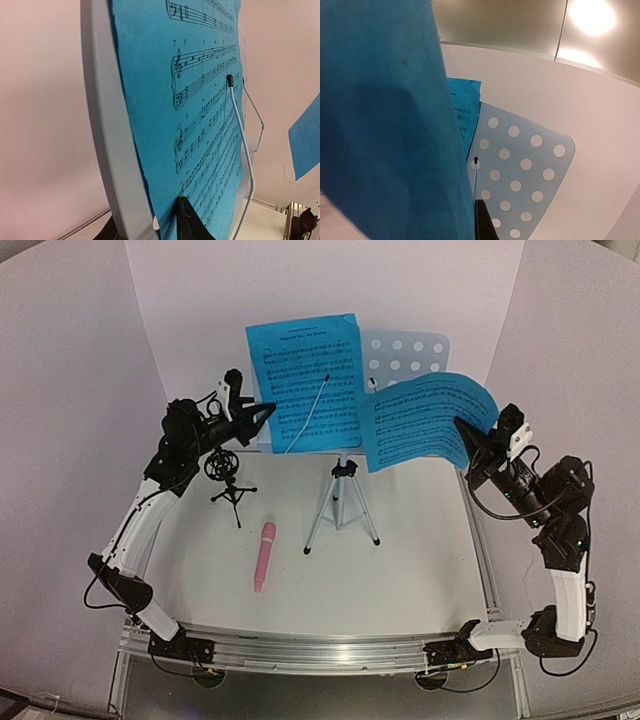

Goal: Set up the instrument practice props

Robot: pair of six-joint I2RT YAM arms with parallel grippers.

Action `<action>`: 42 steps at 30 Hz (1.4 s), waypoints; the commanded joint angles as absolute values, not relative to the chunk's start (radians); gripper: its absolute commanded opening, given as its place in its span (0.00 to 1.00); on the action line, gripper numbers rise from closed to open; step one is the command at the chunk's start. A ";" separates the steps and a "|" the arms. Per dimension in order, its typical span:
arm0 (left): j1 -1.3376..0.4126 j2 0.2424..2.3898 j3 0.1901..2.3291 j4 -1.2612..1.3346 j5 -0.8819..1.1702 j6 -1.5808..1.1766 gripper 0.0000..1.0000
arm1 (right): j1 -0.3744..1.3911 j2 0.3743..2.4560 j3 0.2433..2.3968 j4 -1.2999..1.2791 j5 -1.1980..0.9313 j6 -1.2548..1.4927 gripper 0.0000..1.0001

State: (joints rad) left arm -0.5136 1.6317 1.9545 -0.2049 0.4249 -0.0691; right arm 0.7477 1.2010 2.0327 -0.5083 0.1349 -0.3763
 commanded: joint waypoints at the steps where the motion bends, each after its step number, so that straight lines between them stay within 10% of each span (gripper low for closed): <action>1: -0.476 1.576 1.959 -0.169 0.356 0.027 0.29 | 0.750 1.212 2.039 -0.466 0.144 -0.379 0.00; 17: -0.470 1.573 1.972 -0.156 0.355 0.105 0.41 | 0.750 1.211 2.049 -0.460 0.156 -0.366 0.00; 32: -0.472 1.355 1.729 0.210 0.601 0.231 0.73 | 0.750 1.418 2.339 -0.443 0.147 -0.368 0.00; 42: -0.707 1.427 1.736 0.226 0.709 0.369 0.80 | 0.750 1.456 2.325 -0.375 0.099 -0.287 0.00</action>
State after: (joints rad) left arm -0.6046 1.3412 1.7035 0.1983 0.6492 0.2767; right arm 0.7478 1.4515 2.3335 -0.4492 0.1214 -0.3291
